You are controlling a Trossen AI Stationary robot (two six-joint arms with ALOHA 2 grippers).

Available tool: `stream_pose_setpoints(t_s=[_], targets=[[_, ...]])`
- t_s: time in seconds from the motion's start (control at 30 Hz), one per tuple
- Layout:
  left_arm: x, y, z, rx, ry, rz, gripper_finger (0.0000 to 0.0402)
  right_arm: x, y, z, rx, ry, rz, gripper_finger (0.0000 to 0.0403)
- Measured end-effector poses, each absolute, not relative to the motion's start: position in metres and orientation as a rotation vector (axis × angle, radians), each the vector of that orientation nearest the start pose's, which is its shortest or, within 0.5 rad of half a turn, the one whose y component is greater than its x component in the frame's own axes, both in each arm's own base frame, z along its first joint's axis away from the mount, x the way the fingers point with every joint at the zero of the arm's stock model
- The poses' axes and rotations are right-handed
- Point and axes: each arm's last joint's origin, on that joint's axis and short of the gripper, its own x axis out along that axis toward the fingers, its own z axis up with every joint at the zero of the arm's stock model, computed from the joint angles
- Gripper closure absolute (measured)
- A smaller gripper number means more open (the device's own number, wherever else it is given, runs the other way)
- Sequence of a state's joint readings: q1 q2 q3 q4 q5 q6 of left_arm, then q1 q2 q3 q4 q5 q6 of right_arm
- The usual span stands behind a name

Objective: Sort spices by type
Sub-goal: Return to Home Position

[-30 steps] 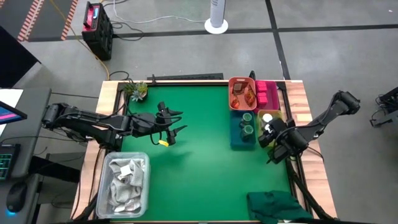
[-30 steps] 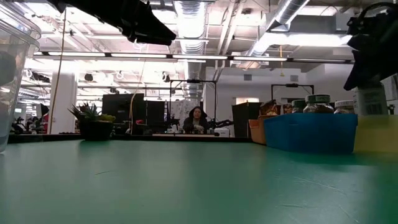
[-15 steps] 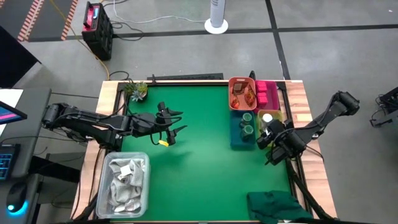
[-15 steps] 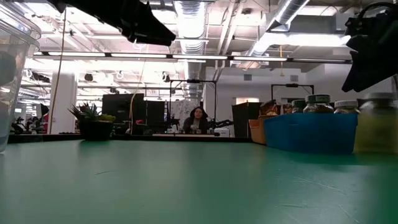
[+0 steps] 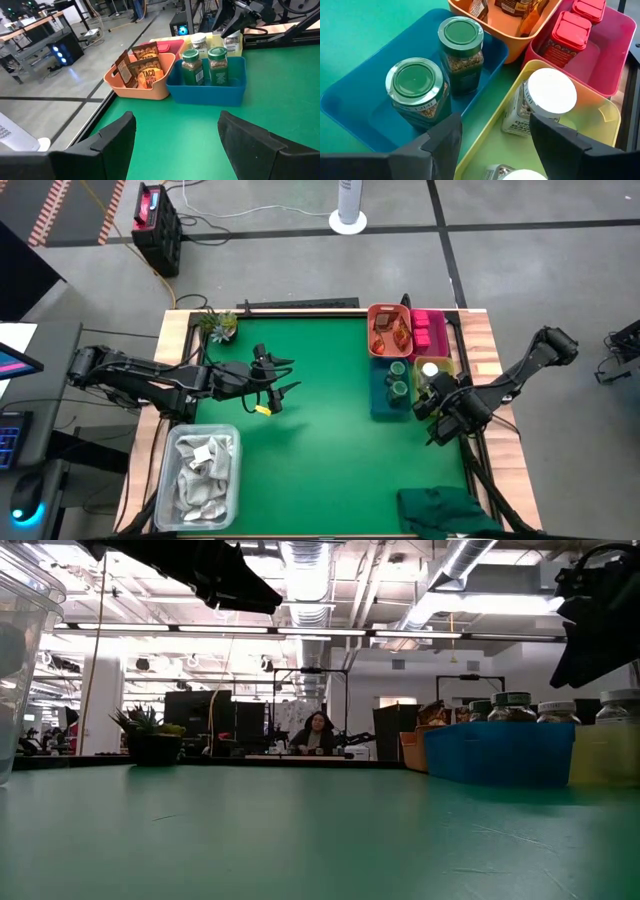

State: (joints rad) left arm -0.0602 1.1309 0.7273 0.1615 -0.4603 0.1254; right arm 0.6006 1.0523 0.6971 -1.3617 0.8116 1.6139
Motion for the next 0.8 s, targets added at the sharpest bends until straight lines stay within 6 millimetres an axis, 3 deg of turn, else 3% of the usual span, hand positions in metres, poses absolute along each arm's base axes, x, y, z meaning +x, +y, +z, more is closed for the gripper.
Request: stream_pose_setpoints(t_s=[0.37,0.6,0.8], targets=[[0.241,-0.003,0.284,0.195,0.261,0.376,0.0134,0.119,0.056,0.222,0.306,0.736,-0.916,0.0142],[0.223,-0.002,0.293,0.174,0.268,0.370,0.0134,0.118,0.052,0.268,0.251,0.561,-0.759,0.0142],[0.223,-0.004,0.288,0.216,0.261,0.288,0.0134,0.120,0.045,0.305,0.157,0.344,-0.602,0.0142]])
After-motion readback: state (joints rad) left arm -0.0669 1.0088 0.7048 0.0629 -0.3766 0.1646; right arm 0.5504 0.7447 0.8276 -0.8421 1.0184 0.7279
